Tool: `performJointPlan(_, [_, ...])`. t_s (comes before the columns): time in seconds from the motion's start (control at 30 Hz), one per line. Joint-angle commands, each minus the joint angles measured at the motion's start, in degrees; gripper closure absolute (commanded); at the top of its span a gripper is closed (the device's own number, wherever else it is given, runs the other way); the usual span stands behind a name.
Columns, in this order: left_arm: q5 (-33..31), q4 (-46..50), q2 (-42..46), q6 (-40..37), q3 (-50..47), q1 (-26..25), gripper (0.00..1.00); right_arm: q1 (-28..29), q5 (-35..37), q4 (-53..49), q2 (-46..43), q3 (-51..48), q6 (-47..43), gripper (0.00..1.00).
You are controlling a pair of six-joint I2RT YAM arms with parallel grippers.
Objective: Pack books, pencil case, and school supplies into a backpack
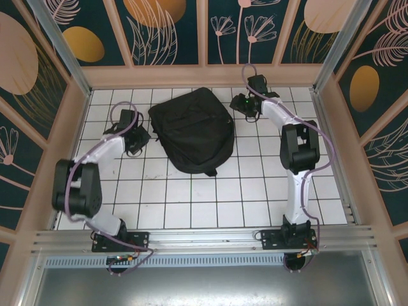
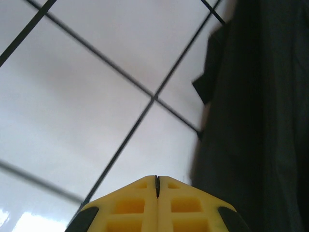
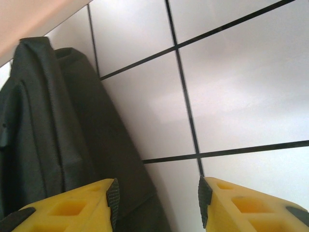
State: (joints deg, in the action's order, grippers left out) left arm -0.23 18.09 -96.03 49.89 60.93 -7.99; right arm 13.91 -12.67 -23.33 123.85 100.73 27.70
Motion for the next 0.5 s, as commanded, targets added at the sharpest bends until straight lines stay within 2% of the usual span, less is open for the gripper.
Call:
performJointPlan(0.0, [-0.99, -2.36, -8.86, 0.56, 9.12, 1.12, 1.0, -1.16, 3.35, -2.82, 0.73, 1.25, -1.15, 0.5])
performJointPlan(0.1, [-0.54, 0.5, -17.48, -1.62, 18.88, 2.77, 1.0, -1.1, 1.14, -3.53, 1.49, 1.27, -1.81, 0.51])
performJointPlan(0.23, [3.62, 6.99, -29.07, -4.55, 31.34, 2.8, 1.0, 1.59, 1.42, -4.0, 1.25, 0.05, -3.26, 0.51])
performJointPlan(0.33, [1.73, 8.24, -32.91, -5.91, 36.39, 2.85, 1.0, 3.17, 2.43, -2.49, -0.06, -3.97, -3.18, 0.51])
performJointPlan(0.47, [6.51, 9.69, -39.31, -6.29, 44.5, 2.68, 1.0, 4.94, 1.53, -0.24, -2.33, -9.88, -2.49, 0.51])
